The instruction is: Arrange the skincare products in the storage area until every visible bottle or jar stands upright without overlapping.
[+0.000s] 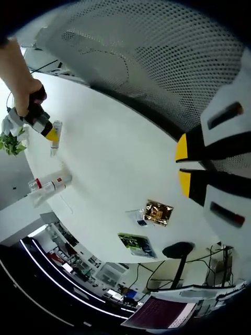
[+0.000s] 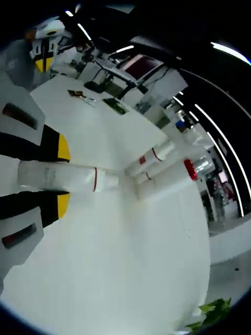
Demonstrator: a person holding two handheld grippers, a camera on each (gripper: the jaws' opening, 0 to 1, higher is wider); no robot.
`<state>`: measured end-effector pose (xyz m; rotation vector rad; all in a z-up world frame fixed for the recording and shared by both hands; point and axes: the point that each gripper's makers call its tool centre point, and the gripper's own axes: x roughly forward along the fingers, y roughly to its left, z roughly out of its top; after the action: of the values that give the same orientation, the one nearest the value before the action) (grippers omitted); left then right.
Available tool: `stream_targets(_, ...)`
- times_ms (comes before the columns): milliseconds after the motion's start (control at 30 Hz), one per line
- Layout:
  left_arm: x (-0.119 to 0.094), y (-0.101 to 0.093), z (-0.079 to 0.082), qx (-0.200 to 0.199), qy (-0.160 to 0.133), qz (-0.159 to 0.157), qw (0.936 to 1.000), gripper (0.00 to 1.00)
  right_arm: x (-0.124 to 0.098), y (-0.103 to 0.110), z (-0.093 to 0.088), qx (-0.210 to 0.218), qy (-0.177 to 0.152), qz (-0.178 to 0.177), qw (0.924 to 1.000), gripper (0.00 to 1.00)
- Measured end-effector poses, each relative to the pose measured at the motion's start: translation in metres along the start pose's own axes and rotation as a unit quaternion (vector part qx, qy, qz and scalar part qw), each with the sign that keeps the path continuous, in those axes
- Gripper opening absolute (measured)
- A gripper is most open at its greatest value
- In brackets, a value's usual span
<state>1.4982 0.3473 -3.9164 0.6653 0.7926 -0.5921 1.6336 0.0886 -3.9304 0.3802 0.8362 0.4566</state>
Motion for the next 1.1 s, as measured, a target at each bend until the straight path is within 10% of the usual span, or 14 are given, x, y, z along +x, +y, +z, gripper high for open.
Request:
stream_targets(567, -0.007, 0.001, 0.013, 0.003, -0.035, 0.002, 0.9994, 0.06, -0.018, 0.175, -0.035, -0.003, 0.053, 0.168, 0.9843, 0.19)
stream_targets(1100, -0.016, 0.010, 0.029, 0.005, -0.079, 0.032, 0.9963, 0.06, -0.015, 0.208, -0.076, -0.045, 0.121, 0.197, 0.9720, 0.19)
